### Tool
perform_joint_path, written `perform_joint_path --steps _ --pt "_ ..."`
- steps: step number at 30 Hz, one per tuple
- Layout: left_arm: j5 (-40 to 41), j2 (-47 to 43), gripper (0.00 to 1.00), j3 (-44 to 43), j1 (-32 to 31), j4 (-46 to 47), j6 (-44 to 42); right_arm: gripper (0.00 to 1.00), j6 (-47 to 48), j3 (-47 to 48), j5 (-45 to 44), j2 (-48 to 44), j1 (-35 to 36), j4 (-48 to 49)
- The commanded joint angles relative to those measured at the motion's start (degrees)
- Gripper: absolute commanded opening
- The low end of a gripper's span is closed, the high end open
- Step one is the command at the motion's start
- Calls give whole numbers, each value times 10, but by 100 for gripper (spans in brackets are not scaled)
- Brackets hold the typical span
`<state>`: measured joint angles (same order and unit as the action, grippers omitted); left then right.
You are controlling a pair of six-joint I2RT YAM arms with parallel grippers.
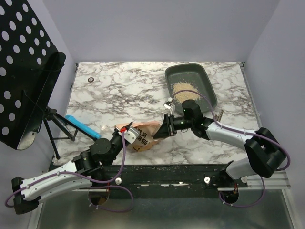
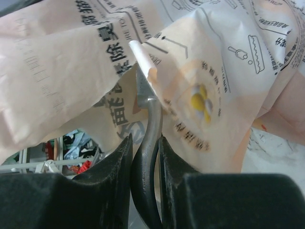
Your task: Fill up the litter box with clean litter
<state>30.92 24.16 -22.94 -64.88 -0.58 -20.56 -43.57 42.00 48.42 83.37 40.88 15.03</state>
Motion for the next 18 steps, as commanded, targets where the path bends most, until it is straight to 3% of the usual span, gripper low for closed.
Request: perform_joint_path --steps 1,18 --pt "-31 -5 0 -18 -4 39 3 0 -25 -9 69 -51 -10 78" --pt "-20 -10 0 -17 -4 42 0 0 -41 -104 84 -207 -113 26"
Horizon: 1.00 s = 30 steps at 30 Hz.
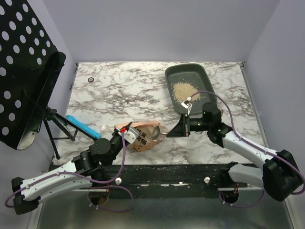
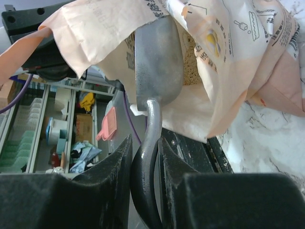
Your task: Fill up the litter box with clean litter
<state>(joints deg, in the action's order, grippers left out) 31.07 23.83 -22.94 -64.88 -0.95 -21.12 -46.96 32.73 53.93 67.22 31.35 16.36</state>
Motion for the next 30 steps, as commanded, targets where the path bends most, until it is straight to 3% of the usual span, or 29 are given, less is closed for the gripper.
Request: perform_joint_path --steps 1,18,25,30 --pt "-22 -8 0 -17 -3 46 6 0 -8 -17 28 -55 -22 8" --pt "-15 -4 0 -15 -3 51 6 0 -119 -134 7 -212 -75 -36" --pt "9 -7 0 -15 -4 54 4 0 -224 -186 -33 -295 -76 -26" --pt "34 -18 0 -12 -4 68 1 0 -248 -207 -82 -365 -76 -45"
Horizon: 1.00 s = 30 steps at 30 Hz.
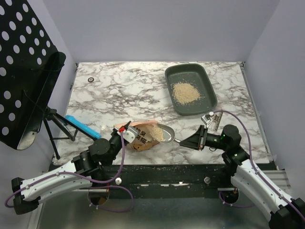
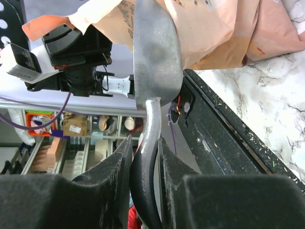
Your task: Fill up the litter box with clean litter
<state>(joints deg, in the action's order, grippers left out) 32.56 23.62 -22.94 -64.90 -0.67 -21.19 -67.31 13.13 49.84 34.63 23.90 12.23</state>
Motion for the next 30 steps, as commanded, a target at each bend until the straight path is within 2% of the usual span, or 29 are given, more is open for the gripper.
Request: perform_joint_path --steps 1,11,16,23,30 --pt "22 -16 0 -11 -3 67 2 0 -47 -10 -44 -45 -2 -9" --pt "92 -60 0 -7 -4 93 -12 0 -48 51 -98 -65 -2 -75" --pt "122 -60 0 -11 -4 89 -18 0 -52 115 -158 -69 -2 -118" --pt "114 -56 0 -18 -4 76 -10 0 -32 187 -283 -38 -2 -179" --pt "111 -62 0 -18 -2 73 -7 0 26 186 -454 24 -2 -179"
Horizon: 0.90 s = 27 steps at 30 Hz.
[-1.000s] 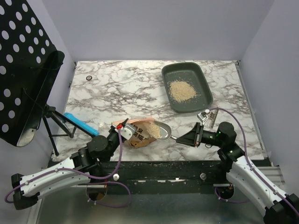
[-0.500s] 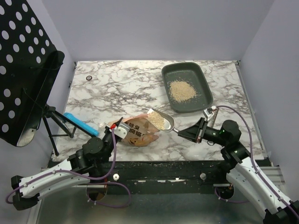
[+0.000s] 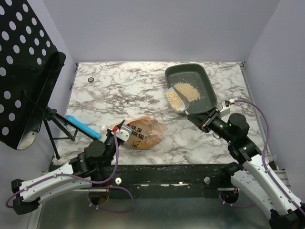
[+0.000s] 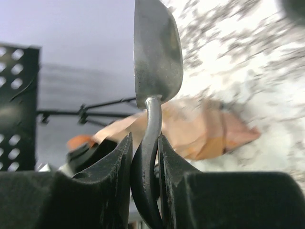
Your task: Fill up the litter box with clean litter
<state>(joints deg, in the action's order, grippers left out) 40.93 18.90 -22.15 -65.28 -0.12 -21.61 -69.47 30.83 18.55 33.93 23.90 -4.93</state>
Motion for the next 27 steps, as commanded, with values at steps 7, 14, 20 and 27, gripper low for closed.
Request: perform_joint_path --steps 7,14,20,27 --pt "28 -7 0 -27 1 66 0 0 144 -1 -297 97 -2 20" --pt "25 -2 0 -25 5 67 -2 0 245 72 -347 211 -8 -15" --pt "21 1 0 -26 8 63 1 0 368 215 -367 342 -10 -103" --pt "19 1 0 -28 9 60 2 0 478 402 -419 497 -12 -231"
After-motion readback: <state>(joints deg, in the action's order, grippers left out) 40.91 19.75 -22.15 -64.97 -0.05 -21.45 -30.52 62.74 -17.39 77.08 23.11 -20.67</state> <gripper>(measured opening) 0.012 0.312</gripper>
